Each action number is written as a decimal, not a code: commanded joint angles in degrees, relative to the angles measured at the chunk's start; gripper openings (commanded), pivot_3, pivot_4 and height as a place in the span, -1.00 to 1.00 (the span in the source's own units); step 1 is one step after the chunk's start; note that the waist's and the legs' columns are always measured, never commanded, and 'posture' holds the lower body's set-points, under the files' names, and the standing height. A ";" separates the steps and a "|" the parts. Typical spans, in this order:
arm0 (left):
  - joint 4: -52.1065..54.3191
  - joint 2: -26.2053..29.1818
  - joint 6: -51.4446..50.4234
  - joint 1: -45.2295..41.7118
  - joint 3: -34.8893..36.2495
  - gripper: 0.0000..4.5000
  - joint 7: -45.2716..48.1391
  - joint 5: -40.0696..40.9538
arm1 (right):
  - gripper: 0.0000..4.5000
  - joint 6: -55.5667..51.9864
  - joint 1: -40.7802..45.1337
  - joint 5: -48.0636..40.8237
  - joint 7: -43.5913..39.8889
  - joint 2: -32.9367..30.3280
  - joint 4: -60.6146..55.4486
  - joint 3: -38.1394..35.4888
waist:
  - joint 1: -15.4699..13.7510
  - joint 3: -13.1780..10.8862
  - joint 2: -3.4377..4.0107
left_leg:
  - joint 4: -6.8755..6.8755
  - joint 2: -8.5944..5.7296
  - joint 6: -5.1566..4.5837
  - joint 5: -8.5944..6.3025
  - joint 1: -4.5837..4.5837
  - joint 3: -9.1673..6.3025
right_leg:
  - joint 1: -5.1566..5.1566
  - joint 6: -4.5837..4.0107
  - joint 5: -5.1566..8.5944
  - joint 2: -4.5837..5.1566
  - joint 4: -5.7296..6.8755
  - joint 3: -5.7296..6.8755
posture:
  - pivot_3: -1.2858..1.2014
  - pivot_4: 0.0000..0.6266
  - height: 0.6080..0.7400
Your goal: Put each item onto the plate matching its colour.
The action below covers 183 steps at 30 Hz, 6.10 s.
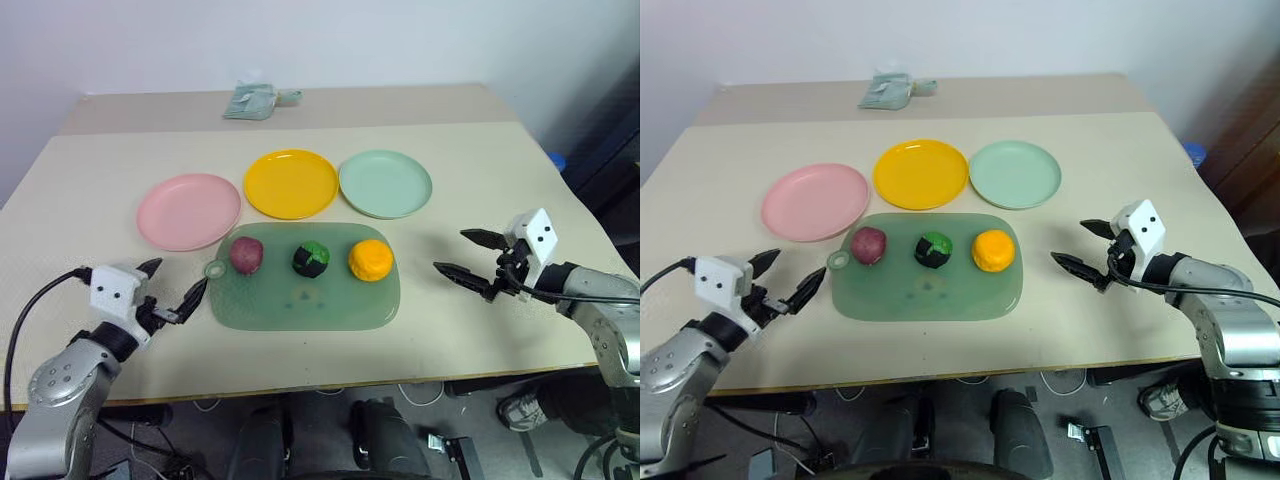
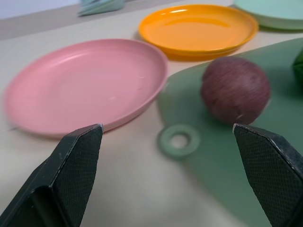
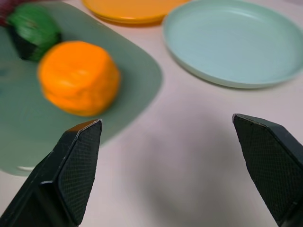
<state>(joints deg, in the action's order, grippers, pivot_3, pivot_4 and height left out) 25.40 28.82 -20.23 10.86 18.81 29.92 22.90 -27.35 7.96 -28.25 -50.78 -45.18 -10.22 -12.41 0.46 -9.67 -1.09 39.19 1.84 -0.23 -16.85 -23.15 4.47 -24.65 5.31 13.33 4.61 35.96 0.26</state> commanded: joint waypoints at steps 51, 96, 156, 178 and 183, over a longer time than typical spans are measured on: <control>-15.48 -8.74 -6.76 -30.56 -6.53 0.02 -24.28 -15.25 | 1.00 -8.85 2.89 -9.59 6.97 6.59 -22.39 9.67 | 0.03 0.01 -0.04 | 0.04 -0.10 -0.01 0.01 0.01 -0.09 | 0.04 0.23 -0.12 -0.04 0.01 0.02 | 0.03 -0.52 1.00; 7.56 6.25 -2.95 3.09 -0.42 0.99 9.19 4.16 | 1.00 -15.18 21.73 10.51 20.70 25.89 -6.52 30.54 | 0.58 0.04 -0.10 | -0.03 0.04 0.04 0.00 -0.09 -0.04 | -0.14 -0.02 -0.02 0.11 0.05 0.06 | 0.03 -0.52 1.00; 8.73 3.64 1.77 -0.34 -12.67 1.00 10.15 2.50 | 0.98 5.13 21.71 8.00 -2.04 12.87 5.71 15.58 | 0.41 -0.09 0.12 | -0.08 0.06 -0.01 -0.01 -0.19 -0.03 | -0.21 0.10 -0.07 0.07 0.01 0.05 | 0.03 -0.52 1.00; 12.12 6.54 -3.86 -4.12 -14.35 1.00 10.91 4.34 | 0.39 5.24 16.14 15.06 2.55 13.03 8.67 18.18 | 0.29 -0.09 0.12 | -0.03 -0.02 0.01 0.01 -0.13 0.00 | -0.19 0.01 -0.02 -0.03 0.00 0.03 | 0.03 -0.52 1.00; 11.67 6.44 -3.16 -2.80 -13.55 1.00 10.34 3.82 | 0.38 4.91 20.34 15.03 4.61 15.93 8.61 18.11 | 0.58 -0.09 0.12 | -0.03 -0.02 0.01 0.01 -0.14 0.00 | -0.20 0.01 -0.02 -0.06 0.01 0.03 | 0.03 -0.52 1.00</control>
<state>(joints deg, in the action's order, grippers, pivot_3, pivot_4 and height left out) 35.12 35.15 -24.49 7.90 3.86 40.56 26.73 -23.18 26.08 -12.55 -46.96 -29.97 -0.30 6.47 1.04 -9.77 -0.97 39.15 1.82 -0.21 -16.84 -23.29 4.48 -24.86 5.32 13.31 4.55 35.98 0.29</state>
